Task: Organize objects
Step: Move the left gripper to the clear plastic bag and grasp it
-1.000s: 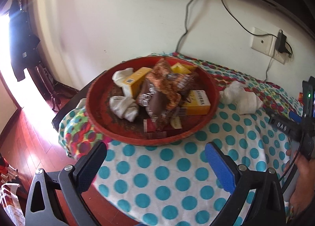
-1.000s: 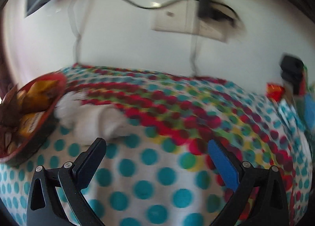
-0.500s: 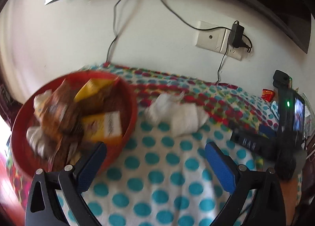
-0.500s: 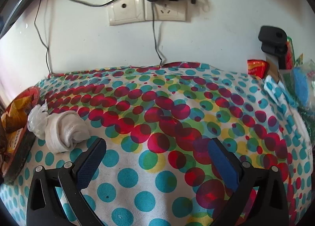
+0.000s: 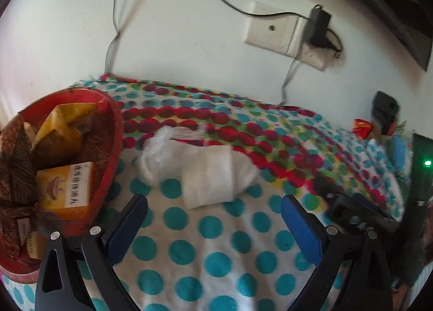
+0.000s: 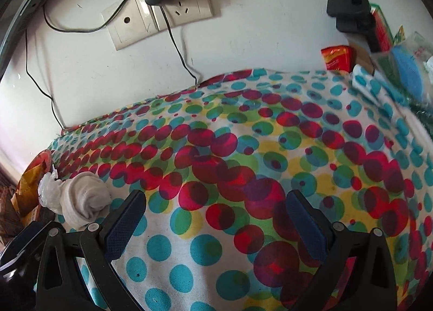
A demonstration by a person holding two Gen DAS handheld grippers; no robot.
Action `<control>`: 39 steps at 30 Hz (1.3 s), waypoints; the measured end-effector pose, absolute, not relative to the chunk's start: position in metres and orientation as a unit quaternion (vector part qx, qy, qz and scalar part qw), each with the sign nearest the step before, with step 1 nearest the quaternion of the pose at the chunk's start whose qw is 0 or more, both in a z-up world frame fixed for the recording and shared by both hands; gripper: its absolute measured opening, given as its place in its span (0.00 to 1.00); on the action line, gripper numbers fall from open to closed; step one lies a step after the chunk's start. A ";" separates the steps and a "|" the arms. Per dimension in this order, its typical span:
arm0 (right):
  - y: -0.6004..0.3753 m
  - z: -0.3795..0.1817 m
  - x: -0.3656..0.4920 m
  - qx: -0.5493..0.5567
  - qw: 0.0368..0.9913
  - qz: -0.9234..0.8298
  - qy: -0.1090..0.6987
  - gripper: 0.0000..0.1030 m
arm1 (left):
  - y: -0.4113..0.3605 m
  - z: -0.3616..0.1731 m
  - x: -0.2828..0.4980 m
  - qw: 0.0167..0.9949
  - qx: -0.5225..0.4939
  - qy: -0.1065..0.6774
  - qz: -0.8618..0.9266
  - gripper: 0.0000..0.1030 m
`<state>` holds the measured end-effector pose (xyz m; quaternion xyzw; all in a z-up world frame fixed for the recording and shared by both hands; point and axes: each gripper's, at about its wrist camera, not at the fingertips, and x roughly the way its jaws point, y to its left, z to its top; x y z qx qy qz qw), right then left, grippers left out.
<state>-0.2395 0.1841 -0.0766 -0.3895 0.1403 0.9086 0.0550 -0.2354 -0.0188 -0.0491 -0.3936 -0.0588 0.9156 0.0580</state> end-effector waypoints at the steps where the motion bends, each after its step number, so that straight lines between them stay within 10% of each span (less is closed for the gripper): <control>1: 0.184 -0.077 -0.240 -0.390 0.052 0.908 0.143 1.00 | -0.025 -0.047 -0.233 0.040 -0.386 -0.061 0.920 0.98; 6: 0.180 -0.078 -0.242 -0.396 0.043 0.907 0.133 1.00 | -0.041 -0.043 -0.238 0.048 -0.379 -0.092 0.919 0.94; 12: 0.182 -0.078 -0.241 -0.394 0.032 0.908 0.139 1.00 | -0.041 -0.056 -0.275 0.012 -0.421 -0.084 0.903 0.53; 16: 0.179 -0.078 -0.240 -0.395 0.024 0.908 0.139 1.00 | -0.049 -0.066 -0.288 0.002 -0.438 -0.105 0.893 0.03; 23: 0.171 -0.079 -0.239 -0.394 0.016 0.911 0.122 1.00 | -0.050 -0.061 -0.284 0.017 -0.424 -0.093 0.901 0.00; 25: 0.170 -0.078 -0.239 -0.394 0.014 0.911 0.120 1.00 | -0.042 -0.048 -0.282 0.008 -0.403 -0.048 0.914 0.11; 27: 0.169 -0.079 -0.239 -0.396 0.013 0.910 0.121 1.00 | -0.036 -0.035 -0.290 0.004 -0.390 -0.001 0.921 0.82; 28: 0.170 -0.080 -0.240 -0.397 0.012 0.910 0.122 1.00 | -0.036 -0.032 -0.299 0.010 -0.402 0.003 0.916 1.00; 39: 0.173 -0.084 -0.241 -0.404 0.001 0.904 0.139 1.00 | -0.037 -0.069 -0.389 -0.062 -0.486 0.074 0.869 0.99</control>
